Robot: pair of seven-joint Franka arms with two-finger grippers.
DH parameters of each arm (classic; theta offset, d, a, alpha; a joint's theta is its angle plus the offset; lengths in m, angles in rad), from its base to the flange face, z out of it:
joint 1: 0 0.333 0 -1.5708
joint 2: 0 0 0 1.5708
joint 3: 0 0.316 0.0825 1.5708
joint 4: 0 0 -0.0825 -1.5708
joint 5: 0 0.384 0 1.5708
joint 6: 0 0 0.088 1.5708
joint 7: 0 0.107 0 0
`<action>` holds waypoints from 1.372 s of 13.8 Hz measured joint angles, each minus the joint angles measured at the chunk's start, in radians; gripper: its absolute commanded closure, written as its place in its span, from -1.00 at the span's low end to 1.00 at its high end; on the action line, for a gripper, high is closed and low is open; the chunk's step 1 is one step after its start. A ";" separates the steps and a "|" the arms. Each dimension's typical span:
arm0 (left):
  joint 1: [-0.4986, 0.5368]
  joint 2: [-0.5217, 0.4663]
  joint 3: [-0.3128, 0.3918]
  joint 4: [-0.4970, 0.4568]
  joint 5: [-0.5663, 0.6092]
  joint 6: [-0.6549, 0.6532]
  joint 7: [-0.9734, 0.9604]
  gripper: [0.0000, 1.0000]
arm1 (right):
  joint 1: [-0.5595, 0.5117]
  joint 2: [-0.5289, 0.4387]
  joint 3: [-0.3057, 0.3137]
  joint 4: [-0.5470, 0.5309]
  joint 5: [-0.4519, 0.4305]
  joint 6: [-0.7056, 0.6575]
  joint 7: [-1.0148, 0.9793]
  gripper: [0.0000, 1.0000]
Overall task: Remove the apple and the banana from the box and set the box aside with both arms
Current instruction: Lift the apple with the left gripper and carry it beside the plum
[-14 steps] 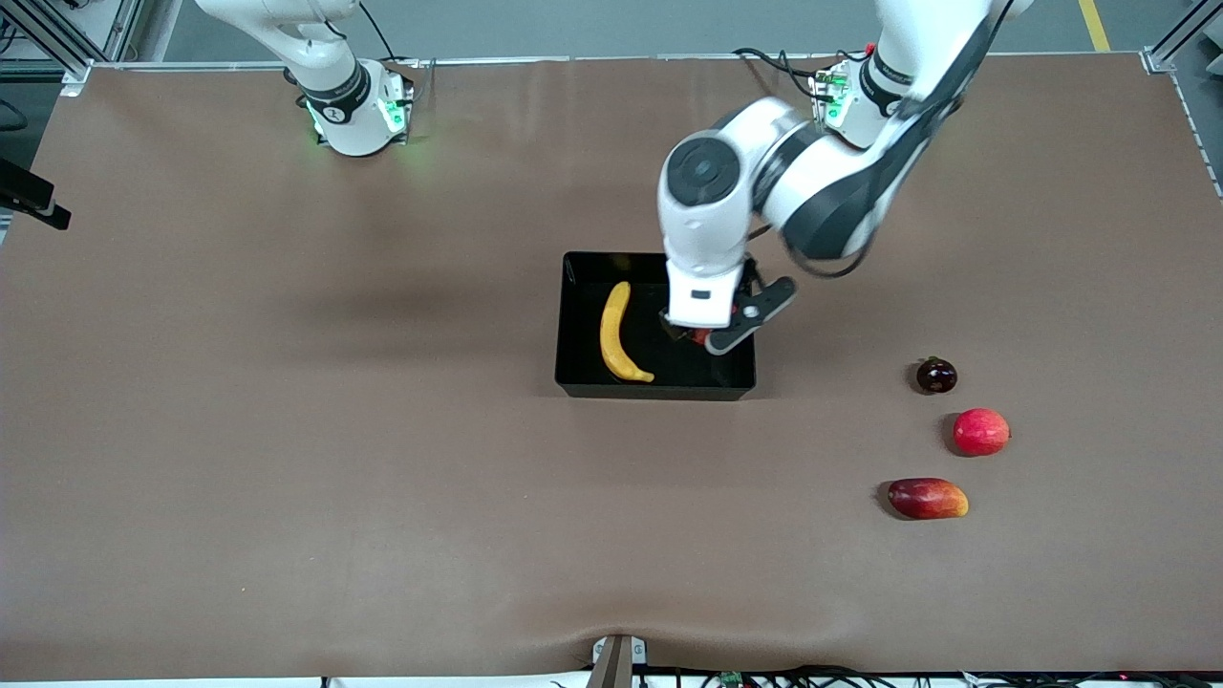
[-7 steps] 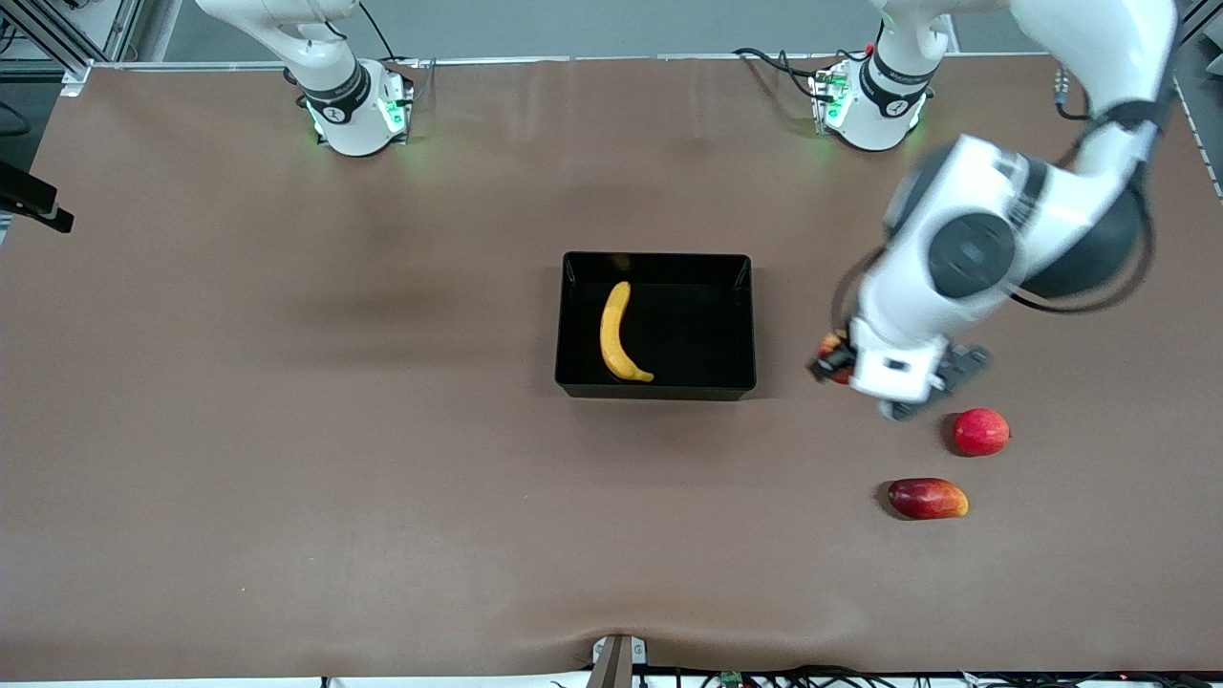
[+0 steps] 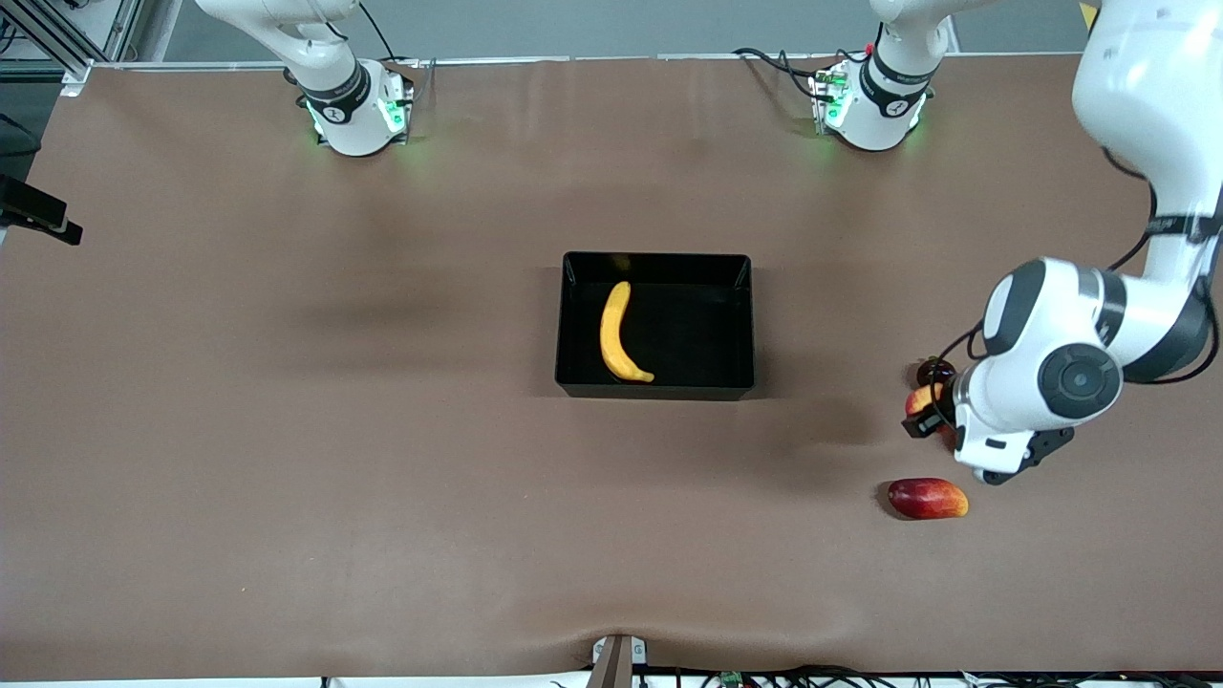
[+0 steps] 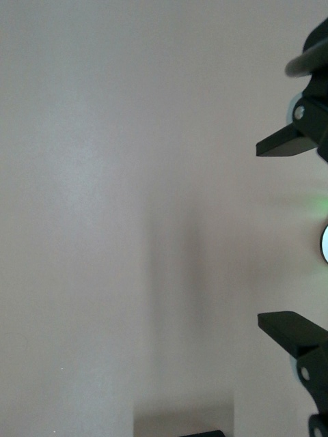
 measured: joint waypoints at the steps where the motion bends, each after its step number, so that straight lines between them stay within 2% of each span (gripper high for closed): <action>1: 0.020 0.027 0.000 -0.015 0.019 0.052 0.000 1.00 | 0.000 0.001 0.000 0.001 0.000 0.000 0.000 -1.00; 4: 0.035 0.069 -0.001 -0.023 0.034 0.104 0.000 1.00 | 0.000 0.005 0.000 0.004 0.000 0.000 0.000 -1.00; 11: 0.027 0.106 -0.006 -0.033 0.112 0.111 -0.005 1.00 | -0.003 0.007 -0.001 0.006 0.000 0.000 0.000 -1.00; 12: 0.027 0.113 -0.006 -0.033 0.113 0.114 -0.005 0.90 | -0.003 0.007 -0.001 0.006 0.000 0.000 0.000 -1.00; 13: 0.027 0.117 -0.006 -0.033 0.114 0.116 -0.005 0.47 | -0.003 0.007 -0.001 0.006 0.000 0.000 0.000 -1.00; 14: 0.026 0.119 -0.006 -0.032 0.117 0.116 -0.005 -0.77 | -0.003 0.007 -0.001 0.006 0.000 0.000 0.000 -1.00; 15: 0.025 0.119 -0.006 -0.032 0.125 0.117 -0.005 -1.00 | -0.003 0.007 -0.001 0.006 0.000 0.000 0.000 -1.00; 19: 0.023 0.119 -0.008 -0.029 0.149 0.117 -0.005 -1.00 | -0.004 0.008 -0.001 0.006 0.000 0.000 0.000 -1.00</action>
